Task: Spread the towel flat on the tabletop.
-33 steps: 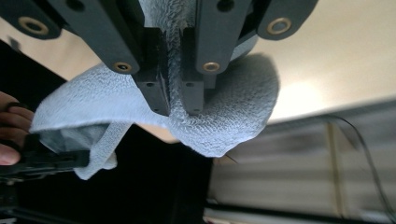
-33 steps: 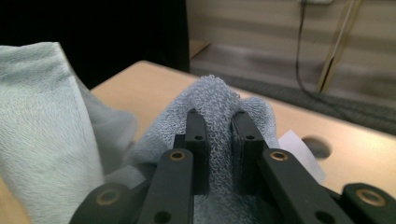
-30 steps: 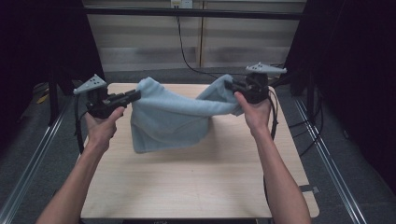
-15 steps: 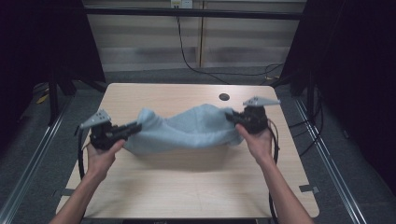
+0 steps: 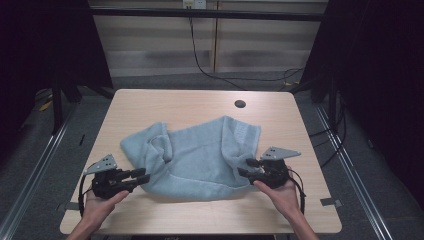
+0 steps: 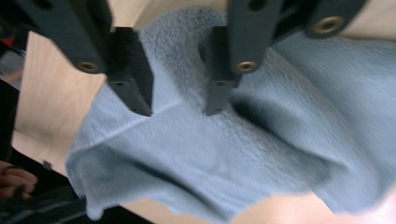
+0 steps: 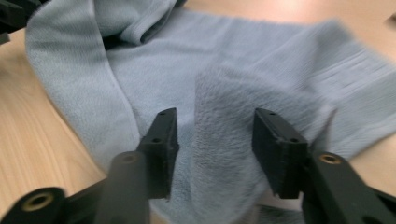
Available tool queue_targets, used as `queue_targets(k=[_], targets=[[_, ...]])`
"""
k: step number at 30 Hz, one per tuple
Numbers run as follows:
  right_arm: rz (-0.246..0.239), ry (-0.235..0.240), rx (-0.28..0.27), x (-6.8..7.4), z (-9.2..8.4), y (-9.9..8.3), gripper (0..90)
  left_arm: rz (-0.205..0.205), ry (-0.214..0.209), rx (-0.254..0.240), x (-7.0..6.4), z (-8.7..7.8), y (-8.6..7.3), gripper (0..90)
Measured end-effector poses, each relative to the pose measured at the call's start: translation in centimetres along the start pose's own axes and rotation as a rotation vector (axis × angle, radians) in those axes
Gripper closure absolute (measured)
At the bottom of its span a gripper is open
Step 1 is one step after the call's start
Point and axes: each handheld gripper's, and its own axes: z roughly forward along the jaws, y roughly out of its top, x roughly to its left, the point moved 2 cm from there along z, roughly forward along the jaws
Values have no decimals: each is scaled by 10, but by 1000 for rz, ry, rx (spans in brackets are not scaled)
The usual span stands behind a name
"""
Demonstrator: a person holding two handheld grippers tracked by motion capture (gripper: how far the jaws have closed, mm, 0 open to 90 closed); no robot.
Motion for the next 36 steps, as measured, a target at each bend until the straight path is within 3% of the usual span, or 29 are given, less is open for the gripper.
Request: queue_targets(k=[1,3,4,6,7,8,10,11,13,14,16,17,18,19,21,24,25,26,27,28,29,31,32,33,35,36], targets=[[-7,-16,-19,-1,-8,1,470,6,4,-8,0,0,4,589],[53,-16,-78,-11,-22,0,460,9,10,-16,2,6,11,589],[53,-16,-78,-11,-22,0,460,16,7,-6,3,11,13,589],[100,-28,-90,-23,-30,-6,465,6,0,4,8,30,14,589],[100,-28,-90,-23,-30,-6,465,6,0,4,8,30,14,589],[132,-49,-103,-35,-33,-12,494,5,6,31,13,40,12,588],[153,-77,-123,-46,-35,-15,530,-10,40,127,23,61,0,605],[164,-79,-126,-52,-35,-18,534,16,68,171,25,67,-6,627],[160,-104,-118,-56,-33,-20,551,18,75,199,28,71,-14,639],[193,-75,-87,-63,-27,-28,577,6,61,199,30,72,-21,684],[193,-69,-73,-62,-24,-31,580,11,64,205,30,71,-20,700],[188,-22,-41,-60,-18,-36,546,6,60,210,30,70,-19,711],[188,-22,-41,-60,-18,-36,546,-3,59,205,31,70,-20,711],[177,37,-9,-55,-13,-39,513,-8,56,199,31,70,-21,711],[168,31,1,-53,-12,-39,496,-9,53,198,31,69,-22,711],[191,40,30,-49,-10,-42,465,-16,52,195,32,68,-22,712],[210,60,61,-49,-5,-50,530,-17,55,200,33,67,-22,720],[212,63,71,-49,-3,-52,656,-19,58,198,34,67,-22,725],[212,63,71,-49,-3,-52,656,-19,58,198,34,67,-22,744],[203,70,65,-50,-1,-54,773,-19,61,203,35,65,-22,744],[187,58,29,-50,-5,-49,882,-26,67,203,36,64,-22,760],[174,38,11,-51,-7,-46,886,-34,82,203,38,62,-23,772],[139,-34,-32,-56,-21,-33,889,-38,91,202,40,60,-23,773],[139,-34,-32,-56,-21,-33,889,-46,91,200,41,59,-23,773],[99,-121,-108,-65,-45,-15,888,-56,98,202,43,54,-25,773],[99,-121,-108,-65,-45,-15,888,-56,98,202,43,54,-25,773]])
